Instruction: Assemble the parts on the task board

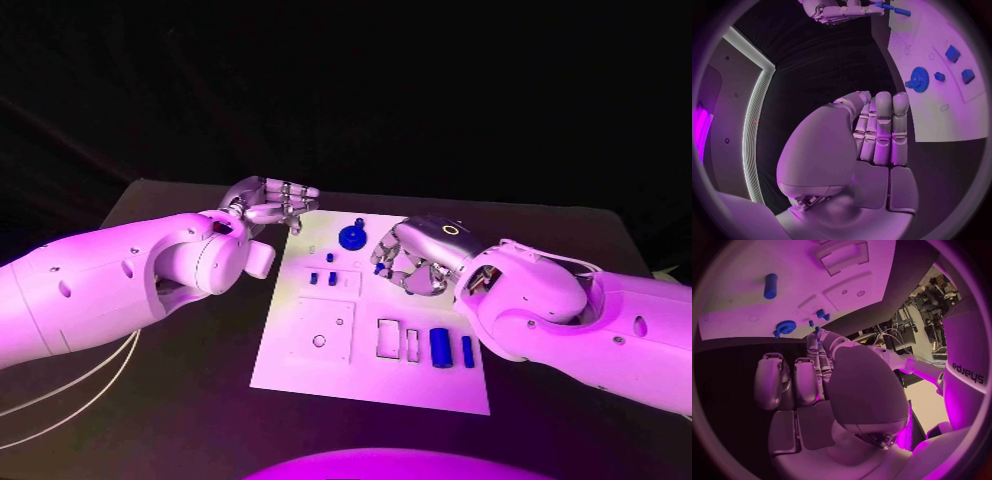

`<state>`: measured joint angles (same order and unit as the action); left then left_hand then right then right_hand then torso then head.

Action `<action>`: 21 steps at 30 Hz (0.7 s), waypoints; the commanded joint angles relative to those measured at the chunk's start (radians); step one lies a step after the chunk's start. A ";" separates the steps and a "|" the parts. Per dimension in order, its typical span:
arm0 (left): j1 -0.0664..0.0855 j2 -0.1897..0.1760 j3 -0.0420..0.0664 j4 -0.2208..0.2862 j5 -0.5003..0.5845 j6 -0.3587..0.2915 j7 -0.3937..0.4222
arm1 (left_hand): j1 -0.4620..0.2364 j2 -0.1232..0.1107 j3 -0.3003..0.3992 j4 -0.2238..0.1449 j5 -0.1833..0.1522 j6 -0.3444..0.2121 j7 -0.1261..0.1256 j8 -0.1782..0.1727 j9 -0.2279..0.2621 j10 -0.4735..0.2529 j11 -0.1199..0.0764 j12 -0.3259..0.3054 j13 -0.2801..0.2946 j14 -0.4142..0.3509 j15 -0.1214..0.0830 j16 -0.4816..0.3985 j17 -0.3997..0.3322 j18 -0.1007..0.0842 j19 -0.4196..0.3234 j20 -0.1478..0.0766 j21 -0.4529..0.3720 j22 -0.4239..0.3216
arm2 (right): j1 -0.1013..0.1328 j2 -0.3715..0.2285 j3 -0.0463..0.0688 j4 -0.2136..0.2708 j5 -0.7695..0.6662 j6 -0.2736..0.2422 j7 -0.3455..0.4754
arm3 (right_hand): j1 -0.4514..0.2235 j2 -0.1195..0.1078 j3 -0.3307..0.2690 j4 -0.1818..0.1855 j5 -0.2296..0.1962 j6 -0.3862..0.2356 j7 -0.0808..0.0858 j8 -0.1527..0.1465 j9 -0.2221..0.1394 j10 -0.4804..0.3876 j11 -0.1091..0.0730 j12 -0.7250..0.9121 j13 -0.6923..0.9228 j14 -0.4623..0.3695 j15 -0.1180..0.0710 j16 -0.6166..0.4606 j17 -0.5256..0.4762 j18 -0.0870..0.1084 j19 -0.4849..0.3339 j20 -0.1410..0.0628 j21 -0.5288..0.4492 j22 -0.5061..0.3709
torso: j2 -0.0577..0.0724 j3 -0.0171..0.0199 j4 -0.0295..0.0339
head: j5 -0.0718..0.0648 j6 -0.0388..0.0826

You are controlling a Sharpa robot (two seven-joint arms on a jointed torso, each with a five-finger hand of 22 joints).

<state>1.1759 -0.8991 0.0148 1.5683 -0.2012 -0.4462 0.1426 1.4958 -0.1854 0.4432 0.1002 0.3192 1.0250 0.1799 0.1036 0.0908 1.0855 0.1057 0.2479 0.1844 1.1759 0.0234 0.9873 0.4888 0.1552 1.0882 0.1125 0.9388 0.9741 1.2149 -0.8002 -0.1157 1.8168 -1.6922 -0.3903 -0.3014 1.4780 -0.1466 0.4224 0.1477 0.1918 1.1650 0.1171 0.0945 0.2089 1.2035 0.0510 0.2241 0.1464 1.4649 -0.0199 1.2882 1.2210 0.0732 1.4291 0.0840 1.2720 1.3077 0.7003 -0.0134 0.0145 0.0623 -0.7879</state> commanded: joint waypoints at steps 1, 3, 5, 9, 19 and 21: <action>0.001 0.005 0.000 0.005 0.020 0.022 0.022 | 0.006 0.006 -0.001 -0.007 0.002 -0.007 0.000 -0.005 -0.001 -0.005 0.001 0.005 0.001 -0.007 0.000 -0.004 -0.001 0.010 -0.009 -0.001 -0.003 -0.001 | -0.013 0.022 -0.002 -0.012 -0.005 -0.005 0.021 | -0.010 -0.003 0.005 -0.003 0.005 0.005 0.000 0.006 0.001 0.007 -0.002 -0.005 -0.001 0.045 -0.007 0.004 -0.001 -0.010 0.007 -0.003 0.003 0.131 | 0.000 -0.0008 0.0007 | 0.022 -0.009; 0.001 0.006 0.000 0.008 0.028 0.024 0.027 | 0.006 0.007 -0.001 -0.007 0.002 -0.006 0.000 -0.005 -0.001 -0.005 0.001 0.005 0.001 -0.007 0.000 -0.005 -0.001 0.010 -0.009 -0.001 -0.003 -0.001 | -0.024 0.042 -0.005 -0.024 -0.005 -0.001 0.026 | -0.011 -0.004 0.005 -0.003 0.006 0.005 0.000 0.005 0.001 0.007 -0.001 -0.005 -0.001 0.045 -0.007 0.004 0.000 -0.010 0.007 -0.003 0.003 0.131 | 0.001 -0.0007 0.0001 | 0.029 -0.011; 0.001 0.008 -0.001 0.010 0.033 0.024 0.030 | 0.006 0.007 -0.001 -0.007 0.002 -0.006 0.000 -0.005 -0.001 -0.006 0.002 0.006 0.001 -0.008 0.000 -0.005 -0.001 0.010 -0.010 -0.001 -0.003 -0.001 | -0.037 0.061 -0.007 -0.036 -0.005 0.003 0.031 | -0.011 -0.004 0.005 -0.003 0.006 0.005 0.000 0.005 0.001 0.007 -0.001 -0.005 -0.001 0.045 -0.007 0.004 0.000 -0.010 0.007 -0.003 0.003 0.131 | 0.000 -0.0017 -0.0012 | 0.034 -0.012; 0.001 0.012 -0.001 0.012 0.034 0.025 0.034 | 0.006 0.007 -0.001 -0.007 0.002 -0.006 0.000 -0.005 -0.001 -0.006 0.002 0.006 0.001 -0.008 0.000 -0.005 -0.001 0.010 -0.010 -0.001 -0.003 -0.001 | -0.063 0.092 -0.011 -0.059 -0.005 0.009 0.038 | -0.011 -0.004 0.005 -0.003 0.006 0.005 0.000 0.005 0.001 0.007 -0.001 -0.005 -0.001 0.045 -0.007 0.004 -0.001 -0.010 0.007 -0.003 0.003 0.131 | 0.000 -0.0002 -0.0003 | 0.044 -0.017; 0.001 0.017 -0.001 0.020 0.033 0.031 0.039 | 0.004 0.009 0.000 -0.006 0.002 -0.007 0.000 -0.004 -0.001 -0.007 0.002 0.008 0.002 -0.009 0.001 -0.006 -0.003 0.010 -0.013 0.000 -0.006 -0.002 | -0.103 0.143 -0.017 -0.114 -0.009 0.025 0.044 | -0.012 -0.004 0.004 -0.003 0.007 0.004 0.000 0.005 0.001 0.007 -0.001 -0.006 -0.001 0.045 -0.007 0.003 -0.001 -0.010 0.007 -0.003 0.003 0.131 | 0.001 -0.0010 -0.0009 | 0.067 -0.026; 0.001 0.017 -0.001 0.020 0.033 0.031 0.039 | 0.004 0.009 0.000 -0.006 0.002 -0.007 0.000 -0.004 -0.001 -0.007 0.002 0.008 0.002 -0.009 0.001 -0.006 -0.003 0.010 -0.013 0.000 -0.006 -0.002 | -0.108 0.149 -0.018 -0.120 -0.011 0.029 0.044 | -0.014 -0.004 0.004 -0.003 0.008 0.003 0.001 0.004 0.001 0.006 0.000 -0.007 -0.001 0.045 -0.007 0.004 -0.001 -0.010 0.007 -0.003 0.003 0.131 | 0.001 -0.0002 -0.0001 | 0.072 -0.029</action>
<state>1.1760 -0.8843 0.0130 1.5846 -0.1759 -0.4351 0.1643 1.4957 -0.1854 0.4432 0.1002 0.3192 1.0250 0.1798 0.1036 0.0906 1.0856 0.1057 0.2519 0.1851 1.1759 0.0235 0.9873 0.4876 0.1549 1.0811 0.1125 0.9389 0.9725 1.1097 -0.6540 -0.1333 1.6994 -1.6921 -0.3827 -0.2693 1.4739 -0.1508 0.4223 0.1477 0.1959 1.1649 0.1172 0.0923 0.2089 1.2034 0.0511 0.2241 0.1465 1.4649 -0.0198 1.2882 1.2208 0.0737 1.4290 0.0840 1.2719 1.3074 0.7006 -0.0139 0.0141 0.1285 -0.8141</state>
